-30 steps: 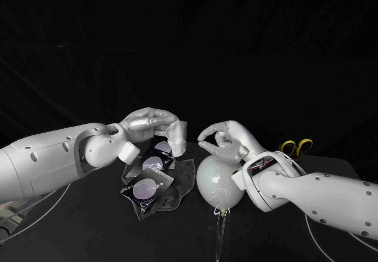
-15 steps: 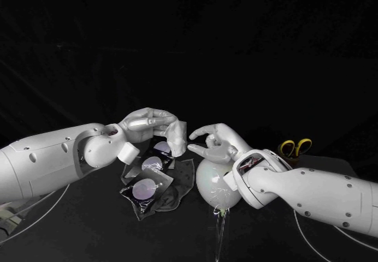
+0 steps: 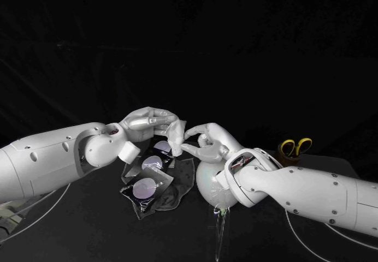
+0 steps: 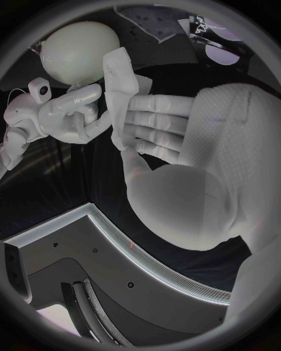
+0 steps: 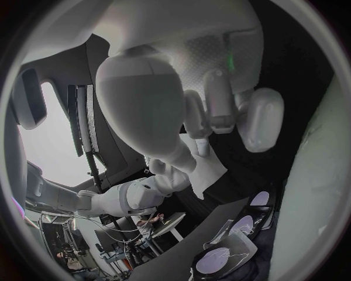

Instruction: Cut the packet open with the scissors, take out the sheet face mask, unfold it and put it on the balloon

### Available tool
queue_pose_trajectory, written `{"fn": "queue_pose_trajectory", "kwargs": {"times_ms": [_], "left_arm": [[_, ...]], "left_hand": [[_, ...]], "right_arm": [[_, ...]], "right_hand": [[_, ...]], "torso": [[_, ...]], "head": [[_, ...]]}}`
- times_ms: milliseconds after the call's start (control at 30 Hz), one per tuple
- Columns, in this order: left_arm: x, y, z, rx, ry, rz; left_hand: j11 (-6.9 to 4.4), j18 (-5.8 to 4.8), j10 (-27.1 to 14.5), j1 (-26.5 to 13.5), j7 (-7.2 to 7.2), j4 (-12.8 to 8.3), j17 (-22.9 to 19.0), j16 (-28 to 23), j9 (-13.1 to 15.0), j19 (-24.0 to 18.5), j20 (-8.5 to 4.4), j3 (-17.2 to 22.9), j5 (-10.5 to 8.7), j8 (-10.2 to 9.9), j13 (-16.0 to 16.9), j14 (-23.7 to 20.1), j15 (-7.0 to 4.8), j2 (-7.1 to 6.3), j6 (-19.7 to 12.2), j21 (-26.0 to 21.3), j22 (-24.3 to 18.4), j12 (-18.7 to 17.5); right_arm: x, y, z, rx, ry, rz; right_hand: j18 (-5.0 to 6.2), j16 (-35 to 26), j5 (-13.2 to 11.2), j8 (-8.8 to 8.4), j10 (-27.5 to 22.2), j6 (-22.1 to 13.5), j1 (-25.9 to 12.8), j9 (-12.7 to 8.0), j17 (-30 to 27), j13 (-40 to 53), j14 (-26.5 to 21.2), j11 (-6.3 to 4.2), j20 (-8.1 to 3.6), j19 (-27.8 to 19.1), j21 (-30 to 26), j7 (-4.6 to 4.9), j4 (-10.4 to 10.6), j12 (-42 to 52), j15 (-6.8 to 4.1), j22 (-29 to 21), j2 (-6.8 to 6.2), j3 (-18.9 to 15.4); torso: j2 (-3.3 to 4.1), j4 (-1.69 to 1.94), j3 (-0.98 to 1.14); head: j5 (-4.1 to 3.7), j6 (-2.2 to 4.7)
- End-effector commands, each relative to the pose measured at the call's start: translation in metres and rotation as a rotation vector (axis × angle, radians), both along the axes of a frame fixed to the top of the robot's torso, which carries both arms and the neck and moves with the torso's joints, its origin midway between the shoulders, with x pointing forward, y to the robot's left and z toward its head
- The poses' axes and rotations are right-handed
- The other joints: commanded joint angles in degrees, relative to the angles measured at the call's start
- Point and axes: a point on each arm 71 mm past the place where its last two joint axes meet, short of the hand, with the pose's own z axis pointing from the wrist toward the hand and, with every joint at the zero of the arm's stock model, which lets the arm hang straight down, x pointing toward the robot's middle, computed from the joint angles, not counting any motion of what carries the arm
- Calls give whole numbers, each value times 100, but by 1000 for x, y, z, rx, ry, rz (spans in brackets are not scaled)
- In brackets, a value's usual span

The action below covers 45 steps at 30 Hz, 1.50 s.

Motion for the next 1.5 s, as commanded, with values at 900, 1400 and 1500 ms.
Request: {"fn": "queue_pose_trajectory", "kwargs": {"times_ms": [900, 1400, 1500], "left_arm": [[0, -3, 3, -20, -9, -6], [0, 0, 2, -11, -10, 3], [1, 1, 2, -10, -10, 4]], "left_hand": [[3, 102, -51, 37, 32, -204, -15, -46, 11, -33, 0, 248, 22, 31, -3, 47, 11, 2, 16, -36, -8, -5], [3, 102, -52, 37, 32, -207, -21, -51, 13, -34, 0, 250, 21, 29, -3, 50, 11, 2, 17, -37, -10, -5], [3, 102, -52, 37, 32, -207, -21, -51, 13, -34, 0, 250, 21, 29, -3, 50, 11, 2, 17, -37, -10, -5]], "right_arm": [[-1, 9, 0, 25, -57, -19], [-1, -3, -1, 35, -48, -39], [-2, -5, -1, 34, -45, -37]], "right_hand": [[7, 26, -18, 430, 289, 1142, 440, 68, 1509, 1043, 589, -413, -170, 163, 392, -482, -259, 363, -306, 1045, 361, 117], [4, 26, -19, 504, 290, 1114, 401, 131, 1509, 1030, 589, -434, -215, 166, 391, -500, -278, 338, -337, 1044, 353, 162], [12, 26, -19, 524, 264, 1097, 354, 149, 1509, 989, 589, -441, -225, 150, 347, -511, -272, 273, -344, 1032, 311, 144]], "torso": [[-3, -1, 2], [-6, -8, 5], [-9, -7, 4]], "head": [[-4, -8], [16, 2], [18, -2]]}}
